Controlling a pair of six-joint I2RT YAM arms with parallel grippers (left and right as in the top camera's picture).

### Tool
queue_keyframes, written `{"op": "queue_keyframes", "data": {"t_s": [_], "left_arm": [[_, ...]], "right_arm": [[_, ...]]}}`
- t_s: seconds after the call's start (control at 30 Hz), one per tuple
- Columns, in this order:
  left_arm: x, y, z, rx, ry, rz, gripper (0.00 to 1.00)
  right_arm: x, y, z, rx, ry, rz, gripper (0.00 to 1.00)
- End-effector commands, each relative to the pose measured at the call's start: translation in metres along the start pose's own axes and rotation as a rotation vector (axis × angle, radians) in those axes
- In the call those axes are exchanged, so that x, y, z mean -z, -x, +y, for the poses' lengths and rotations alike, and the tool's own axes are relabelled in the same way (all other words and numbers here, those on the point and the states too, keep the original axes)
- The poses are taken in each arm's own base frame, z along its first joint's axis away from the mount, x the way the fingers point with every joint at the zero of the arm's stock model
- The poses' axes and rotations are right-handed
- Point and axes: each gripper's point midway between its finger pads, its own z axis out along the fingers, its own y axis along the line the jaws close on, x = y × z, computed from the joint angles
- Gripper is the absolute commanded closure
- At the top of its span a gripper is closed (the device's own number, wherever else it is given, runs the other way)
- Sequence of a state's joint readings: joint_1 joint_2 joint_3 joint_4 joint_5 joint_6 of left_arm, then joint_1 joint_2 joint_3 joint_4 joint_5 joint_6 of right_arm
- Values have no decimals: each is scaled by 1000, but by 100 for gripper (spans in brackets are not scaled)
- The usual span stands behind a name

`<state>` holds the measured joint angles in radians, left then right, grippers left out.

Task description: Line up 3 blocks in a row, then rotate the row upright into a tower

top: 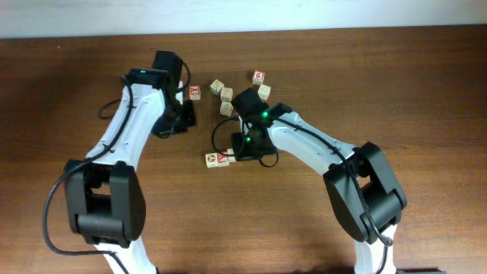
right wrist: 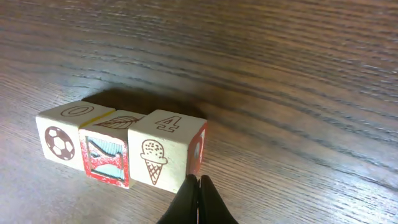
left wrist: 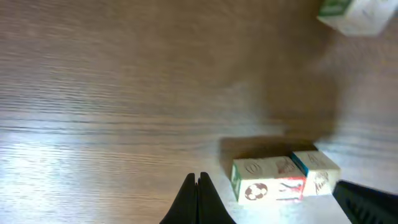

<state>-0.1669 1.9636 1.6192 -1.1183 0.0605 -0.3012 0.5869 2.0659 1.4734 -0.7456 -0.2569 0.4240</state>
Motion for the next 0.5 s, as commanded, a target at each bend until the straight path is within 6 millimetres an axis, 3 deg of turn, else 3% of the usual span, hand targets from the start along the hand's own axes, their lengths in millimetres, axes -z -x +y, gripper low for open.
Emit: {"op": "queue_keyframes", "data": {"t_s": [0.0, 0.07, 0.13, 0.27, 0.47], "left_arm": [[-2, -3, -8, 1, -127, 40, 100], [-1, 3, 2, 27, -132, 26, 100], [-1, 8, 6, 39, -135, 12, 100], [-1, 9, 6, 39, -135, 9, 100], [-1, 9, 6, 38, -135, 9, 100]], "right_arm": [[22, 25, -4, 34, -4, -81, 96], [26, 41, 0, 48, -5, -144, 96], [17, 54, 10, 75, 4, -199, 96], [-7, 45, 17, 68, -43, -187, 96], [-13, 33, 19, 79, -58, -144, 96]]}}
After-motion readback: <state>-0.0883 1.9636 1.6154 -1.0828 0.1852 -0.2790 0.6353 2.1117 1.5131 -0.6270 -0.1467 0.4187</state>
